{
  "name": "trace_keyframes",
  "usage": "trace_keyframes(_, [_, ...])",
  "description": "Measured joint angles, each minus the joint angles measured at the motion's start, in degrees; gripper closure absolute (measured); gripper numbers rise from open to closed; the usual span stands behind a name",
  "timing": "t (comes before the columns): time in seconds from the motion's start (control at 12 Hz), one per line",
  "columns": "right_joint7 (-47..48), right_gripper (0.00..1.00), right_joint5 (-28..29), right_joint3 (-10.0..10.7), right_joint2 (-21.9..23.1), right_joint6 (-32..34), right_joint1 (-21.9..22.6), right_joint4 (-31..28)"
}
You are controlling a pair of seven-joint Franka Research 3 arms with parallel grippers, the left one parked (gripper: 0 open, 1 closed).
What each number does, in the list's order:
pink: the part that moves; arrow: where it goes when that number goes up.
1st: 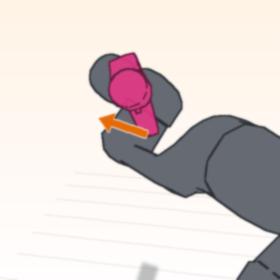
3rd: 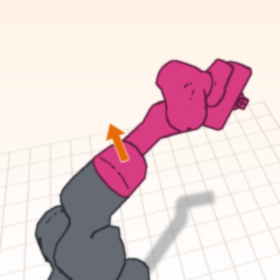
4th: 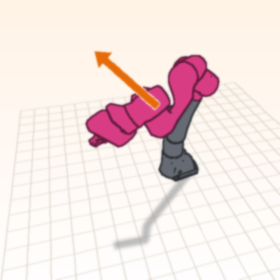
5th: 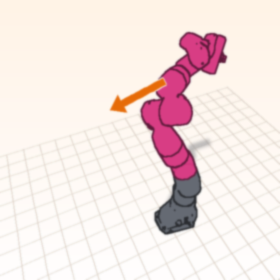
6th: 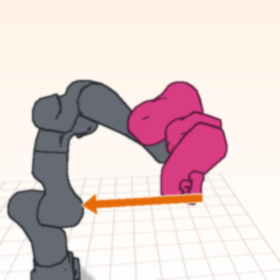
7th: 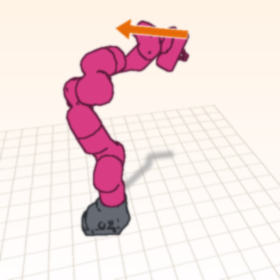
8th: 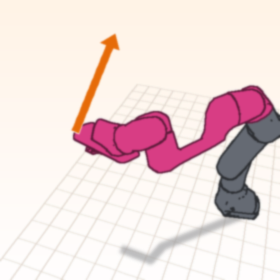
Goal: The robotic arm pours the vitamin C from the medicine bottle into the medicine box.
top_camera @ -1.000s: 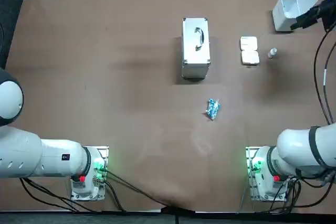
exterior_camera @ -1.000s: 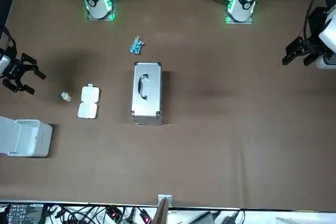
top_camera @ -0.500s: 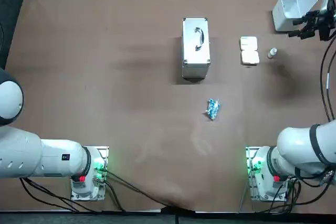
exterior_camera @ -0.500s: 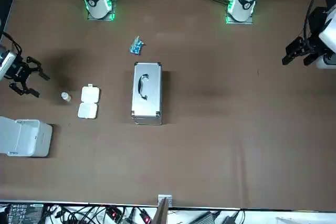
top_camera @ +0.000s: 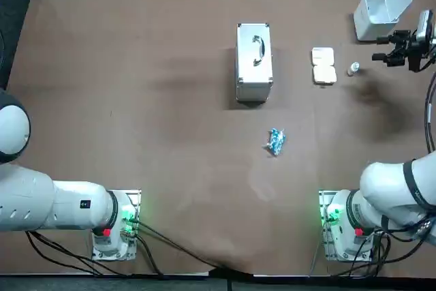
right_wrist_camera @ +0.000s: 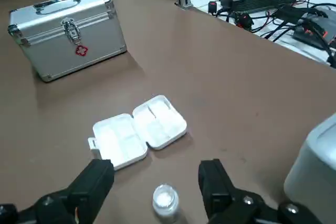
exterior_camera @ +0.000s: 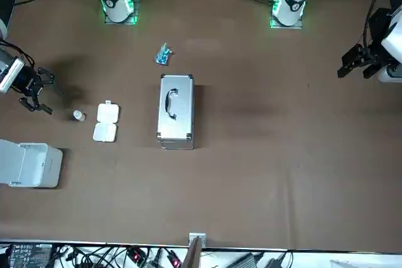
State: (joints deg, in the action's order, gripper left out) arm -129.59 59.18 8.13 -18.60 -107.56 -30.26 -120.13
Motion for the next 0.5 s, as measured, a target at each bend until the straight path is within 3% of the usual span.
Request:
trace_keyframes(0.33, [-6.8, 0.0, 4.2, 0.0, -4.3, 1.4, -1.6, -0.1])
trace_keyframes(0.5, [-11.8, 0.0, 8.0, 0.0, -8.6, 2.8, -1.7, -0.2])
